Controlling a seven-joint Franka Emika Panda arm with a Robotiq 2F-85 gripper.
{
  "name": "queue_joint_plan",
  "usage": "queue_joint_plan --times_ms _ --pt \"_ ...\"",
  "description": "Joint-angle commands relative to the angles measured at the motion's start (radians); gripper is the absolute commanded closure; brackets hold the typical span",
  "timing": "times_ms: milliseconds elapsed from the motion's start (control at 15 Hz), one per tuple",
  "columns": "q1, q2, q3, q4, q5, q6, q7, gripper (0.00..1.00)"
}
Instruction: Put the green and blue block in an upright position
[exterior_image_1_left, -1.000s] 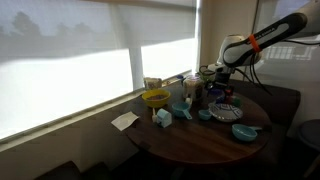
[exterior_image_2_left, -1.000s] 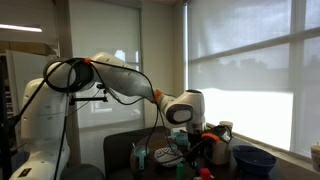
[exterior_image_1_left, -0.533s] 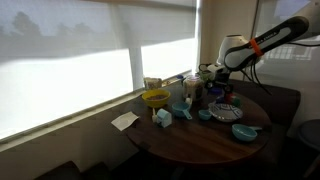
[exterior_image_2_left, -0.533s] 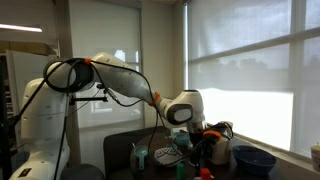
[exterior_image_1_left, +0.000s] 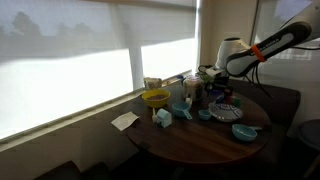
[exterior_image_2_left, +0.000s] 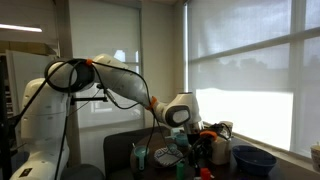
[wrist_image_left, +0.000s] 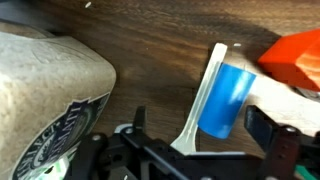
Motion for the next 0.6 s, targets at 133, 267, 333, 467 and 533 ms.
queue_joint_plan --times_ms 133,267,333,467,533 --pt "0.009 -0.034 0.002 -0.029 -0.079 0.008 0.088 0.0" --pt "0.012 -0.036 0.003 -0.033 -0.102 0.006 0.112 0.0" --pt "0.013 -0.037 0.006 -0.034 -0.104 -0.003 0.12 0.0" --pt "0.016 -0.036 0.008 -0.036 -0.119 -0.006 0.141 0.0" --pt "0.018 -0.036 0.01 -0.038 -0.123 -0.008 0.149 0.0"
